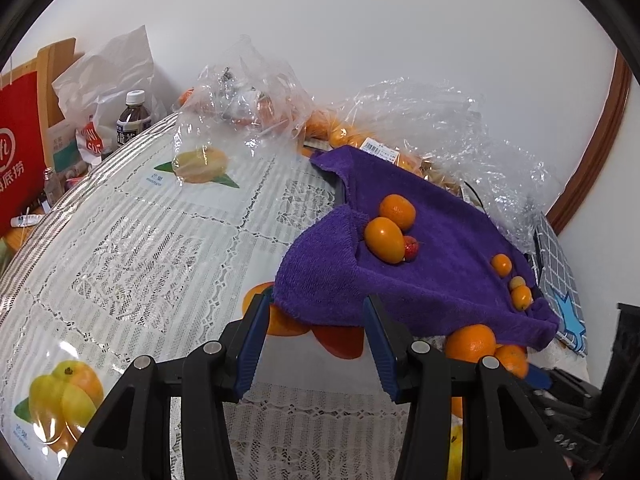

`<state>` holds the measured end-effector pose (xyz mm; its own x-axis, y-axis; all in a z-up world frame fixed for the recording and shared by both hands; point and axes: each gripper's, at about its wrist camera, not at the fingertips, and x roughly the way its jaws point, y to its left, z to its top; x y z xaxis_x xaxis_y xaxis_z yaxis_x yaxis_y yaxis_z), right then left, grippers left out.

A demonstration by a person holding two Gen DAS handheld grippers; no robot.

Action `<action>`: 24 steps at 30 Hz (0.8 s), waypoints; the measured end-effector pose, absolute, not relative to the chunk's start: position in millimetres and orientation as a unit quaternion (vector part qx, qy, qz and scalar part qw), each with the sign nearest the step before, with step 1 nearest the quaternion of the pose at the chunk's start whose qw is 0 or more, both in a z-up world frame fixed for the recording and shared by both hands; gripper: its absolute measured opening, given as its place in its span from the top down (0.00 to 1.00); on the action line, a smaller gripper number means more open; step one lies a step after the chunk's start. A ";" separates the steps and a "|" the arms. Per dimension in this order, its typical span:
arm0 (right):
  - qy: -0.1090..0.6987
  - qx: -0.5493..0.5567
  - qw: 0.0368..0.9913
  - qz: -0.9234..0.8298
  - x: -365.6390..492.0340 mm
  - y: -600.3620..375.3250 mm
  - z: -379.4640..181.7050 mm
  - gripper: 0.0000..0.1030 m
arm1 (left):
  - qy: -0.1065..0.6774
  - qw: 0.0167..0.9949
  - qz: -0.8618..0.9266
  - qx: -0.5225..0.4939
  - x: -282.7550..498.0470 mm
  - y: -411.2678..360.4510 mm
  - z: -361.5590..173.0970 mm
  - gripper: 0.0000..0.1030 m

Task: Organize fruits
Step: 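Grasp a large orange in front of the towel with the right tool, then grasp another orange on the cloth with the left tool while the right tool holds its orange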

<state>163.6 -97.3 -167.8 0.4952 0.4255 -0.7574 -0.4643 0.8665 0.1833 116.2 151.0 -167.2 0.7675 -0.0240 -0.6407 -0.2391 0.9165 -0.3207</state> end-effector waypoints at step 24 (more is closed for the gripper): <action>0.390 0.015 0.903 0.178 151.4 -205.1 -158.9 0.59 | 0.356 0.923 -0.023 -0.144 120.3 115.5 -170.3 0.55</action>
<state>151.4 -205.1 -158.9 0.6328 0.3335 -0.6988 -0.3107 0.9360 0.1654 120.3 115.5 -170.3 0.7448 -0.1450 -0.6513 -0.0600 0.9576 -0.2819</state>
